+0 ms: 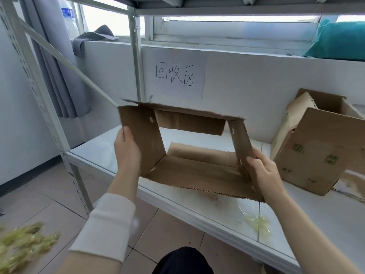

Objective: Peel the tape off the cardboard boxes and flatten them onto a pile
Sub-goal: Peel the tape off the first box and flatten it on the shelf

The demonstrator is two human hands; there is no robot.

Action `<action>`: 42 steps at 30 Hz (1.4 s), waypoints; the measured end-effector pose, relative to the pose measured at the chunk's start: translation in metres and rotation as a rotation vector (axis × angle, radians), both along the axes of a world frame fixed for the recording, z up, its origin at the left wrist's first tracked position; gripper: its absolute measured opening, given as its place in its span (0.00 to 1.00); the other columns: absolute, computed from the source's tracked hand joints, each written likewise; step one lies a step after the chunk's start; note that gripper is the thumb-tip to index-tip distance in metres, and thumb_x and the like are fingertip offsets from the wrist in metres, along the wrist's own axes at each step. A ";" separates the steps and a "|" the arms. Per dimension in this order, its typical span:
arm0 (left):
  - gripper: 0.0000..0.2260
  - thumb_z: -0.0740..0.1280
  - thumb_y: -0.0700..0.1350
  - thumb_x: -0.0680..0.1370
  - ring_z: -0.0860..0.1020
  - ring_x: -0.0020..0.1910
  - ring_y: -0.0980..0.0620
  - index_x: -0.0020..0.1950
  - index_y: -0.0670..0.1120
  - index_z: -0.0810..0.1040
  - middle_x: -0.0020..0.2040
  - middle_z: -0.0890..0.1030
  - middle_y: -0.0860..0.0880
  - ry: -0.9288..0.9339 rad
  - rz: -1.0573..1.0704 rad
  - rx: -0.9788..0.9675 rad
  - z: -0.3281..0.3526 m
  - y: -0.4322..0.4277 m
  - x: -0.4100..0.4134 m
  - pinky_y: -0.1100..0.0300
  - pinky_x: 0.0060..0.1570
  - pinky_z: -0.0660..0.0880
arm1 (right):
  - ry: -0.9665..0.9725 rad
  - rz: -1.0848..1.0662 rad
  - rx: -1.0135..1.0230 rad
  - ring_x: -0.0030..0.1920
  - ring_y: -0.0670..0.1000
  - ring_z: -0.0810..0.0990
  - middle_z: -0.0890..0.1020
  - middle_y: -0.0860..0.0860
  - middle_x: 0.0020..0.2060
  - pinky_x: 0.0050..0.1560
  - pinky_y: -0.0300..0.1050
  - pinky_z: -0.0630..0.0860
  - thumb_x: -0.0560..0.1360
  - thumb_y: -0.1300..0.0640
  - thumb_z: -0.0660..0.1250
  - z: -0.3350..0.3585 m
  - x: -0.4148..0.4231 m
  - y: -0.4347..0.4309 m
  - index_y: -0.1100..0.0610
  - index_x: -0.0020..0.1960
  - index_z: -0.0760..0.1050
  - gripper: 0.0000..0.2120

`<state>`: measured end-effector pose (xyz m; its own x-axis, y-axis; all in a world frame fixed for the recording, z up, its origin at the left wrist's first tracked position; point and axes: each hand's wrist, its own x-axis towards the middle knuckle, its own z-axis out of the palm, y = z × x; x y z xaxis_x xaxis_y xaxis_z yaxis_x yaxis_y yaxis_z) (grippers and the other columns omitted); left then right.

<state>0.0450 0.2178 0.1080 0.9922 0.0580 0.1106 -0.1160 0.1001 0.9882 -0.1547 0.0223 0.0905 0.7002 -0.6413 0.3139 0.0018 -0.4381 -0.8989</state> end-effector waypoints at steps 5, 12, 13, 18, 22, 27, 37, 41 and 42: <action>0.15 0.52 0.54 0.82 0.78 0.49 0.52 0.54 0.48 0.74 0.47 0.80 0.52 0.183 -0.089 -0.690 -0.005 0.011 0.020 0.60 0.51 0.76 | 0.355 0.277 -0.410 0.61 0.46 0.75 0.70 0.40 0.66 0.58 0.30 0.68 0.78 0.59 0.60 -0.015 -0.002 0.011 0.35 0.66 0.62 0.24; 0.17 0.61 0.37 0.79 0.79 0.46 0.47 0.67 0.41 0.67 0.59 0.77 0.40 0.314 -0.072 -0.498 -0.043 0.017 0.020 0.52 0.40 0.78 | 0.605 0.471 -0.514 0.74 0.39 0.50 0.52 0.32 0.70 0.75 0.48 0.50 0.74 0.39 0.60 -0.045 0.013 0.022 0.33 0.68 0.53 0.26; 0.17 0.61 0.35 0.79 0.78 0.47 0.46 0.67 0.40 0.66 0.60 0.76 0.39 0.340 -0.032 -0.540 -0.046 0.018 0.022 0.50 0.43 0.78 | 0.613 0.434 -0.481 0.74 0.41 0.47 0.50 0.34 0.71 0.76 0.52 0.47 0.72 0.34 0.59 -0.049 0.013 0.023 0.34 0.68 0.52 0.28; 0.12 0.59 0.38 0.80 0.80 0.45 0.49 0.63 0.41 0.71 0.54 0.79 0.43 0.391 -0.045 -0.793 -0.061 0.023 0.033 0.48 0.52 0.77 | 0.392 -0.143 0.129 0.74 0.53 0.56 0.55 0.51 0.75 0.71 0.53 0.58 0.72 0.40 0.64 -0.051 0.020 0.004 0.50 0.76 0.46 0.41; 0.11 0.58 0.40 0.81 0.78 0.55 0.45 0.62 0.42 0.72 0.58 0.78 0.43 0.391 -0.036 -0.782 -0.076 0.028 0.031 0.45 0.59 0.73 | 0.177 -0.098 0.564 0.50 0.52 0.79 0.79 0.51 0.54 0.44 0.47 0.78 0.72 0.48 0.69 -0.038 0.034 -0.014 0.57 0.64 0.70 0.24; 0.13 0.63 0.35 0.78 0.75 0.58 0.45 0.62 0.41 0.70 0.62 0.74 0.43 0.499 0.170 -0.579 -0.105 0.031 0.007 0.49 0.61 0.72 | 0.310 -0.099 0.490 0.39 0.50 0.77 0.79 0.51 0.43 0.35 0.44 0.75 0.72 0.56 0.70 -0.041 0.055 -0.028 0.59 0.58 0.73 0.16; 0.22 0.57 0.50 0.80 0.46 0.77 0.47 0.74 0.49 0.60 0.78 0.53 0.46 -0.262 -0.131 0.836 -0.097 0.015 0.043 0.48 0.74 0.45 | 0.708 -0.195 -0.492 0.73 0.60 0.54 0.63 0.58 0.72 0.71 0.53 0.56 0.76 0.46 0.62 -0.074 0.101 -0.025 0.58 0.73 0.61 0.30; 0.25 0.49 0.59 0.80 0.40 0.76 0.47 0.76 0.55 0.51 0.78 0.45 0.47 -0.313 -0.496 1.329 -0.106 -0.037 0.103 0.45 0.73 0.40 | 0.840 0.037 -0.672 0.75 0.53 0.38 0.44 0.52 0.76 0.74 0.53 0.40 0.78 0.38 0.48 -0.096 0.139 -0.008 0.54 0.76 0.46 0.33; 0.26 0.48 0.61 0.80 0.40 0.77 0.48 0.76 0.56 0.49 0.78 0.45 0.47 -0.324 -0.523 1.408 -0.114 -0.044 0.110 0.44 0.73 0.40 | 0.852 0.059 -0.682 0.75 0.52 0.36 0.42 0.52 0.76 0.74 0.52 0.38 0.78 0.37 0.46 -0.103 0.142 -0.007 0.53 0.76 0.43 0.33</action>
<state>0.1555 0.1737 -0.0058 0.7911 -0.6115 -0.0167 -0.5882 -0.7679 0.2537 -0.0129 0.0158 -0.0125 0.8801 -0.4746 -0.0117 -0.4685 -0.8642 -0.1835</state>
